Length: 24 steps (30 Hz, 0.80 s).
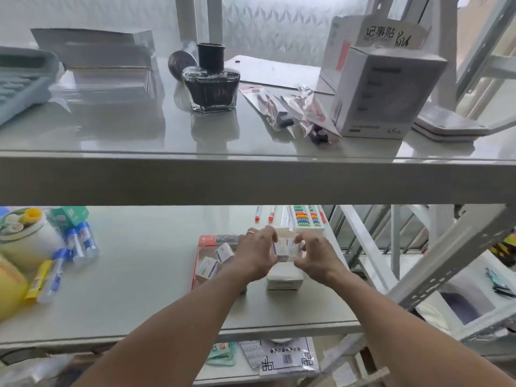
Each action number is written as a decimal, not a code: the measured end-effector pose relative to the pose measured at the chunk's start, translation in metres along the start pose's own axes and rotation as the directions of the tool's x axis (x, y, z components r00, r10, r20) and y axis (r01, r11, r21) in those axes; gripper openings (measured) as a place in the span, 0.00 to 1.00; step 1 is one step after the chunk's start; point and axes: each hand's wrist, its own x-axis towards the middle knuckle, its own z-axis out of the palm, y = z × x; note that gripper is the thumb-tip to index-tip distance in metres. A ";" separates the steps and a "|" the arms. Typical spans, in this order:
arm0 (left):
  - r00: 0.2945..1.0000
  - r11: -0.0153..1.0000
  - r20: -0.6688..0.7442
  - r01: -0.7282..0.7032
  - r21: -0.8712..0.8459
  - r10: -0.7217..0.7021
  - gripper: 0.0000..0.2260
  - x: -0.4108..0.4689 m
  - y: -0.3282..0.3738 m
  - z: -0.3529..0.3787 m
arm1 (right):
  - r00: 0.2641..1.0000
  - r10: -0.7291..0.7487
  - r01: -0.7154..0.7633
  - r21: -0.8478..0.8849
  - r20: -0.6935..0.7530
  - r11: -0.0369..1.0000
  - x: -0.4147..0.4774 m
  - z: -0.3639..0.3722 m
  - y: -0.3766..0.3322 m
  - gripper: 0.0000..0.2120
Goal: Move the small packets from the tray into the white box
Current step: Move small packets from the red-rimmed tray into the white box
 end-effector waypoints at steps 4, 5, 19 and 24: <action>0.997 0.990 0.064 0.033 0.137 -0.042 0.20 0.007 0.001 0.019 | 0.995 -0.087 0.089 -0.051 0.051 0.995 0.012 0.011 0.001 0.20; 0.996 0.988 0.068 0.044 0.146 -0.054 0.21 0.007 0.000 0.022 | 0.993 -0.101 0.104 -0.058 0.059 0.993 0.014 0.014 0.001 0.20; 0.963 0.971 0.120 0.241 0.008 -0.240 0.15 -0.047 -0.128 -0.058 | 0.939 -0.332 0.336 -0.046 0.086 0.941 0.038 0.053 -0.071 0.14; 0.958 0.982 0.235 0.135 0.133 -0.163 0.17 -0.049 -0.133 -0.057 | 0.885 -0.325 0.389 -0.149 0.333 0.909 0.056 0.088 -0.103 0.14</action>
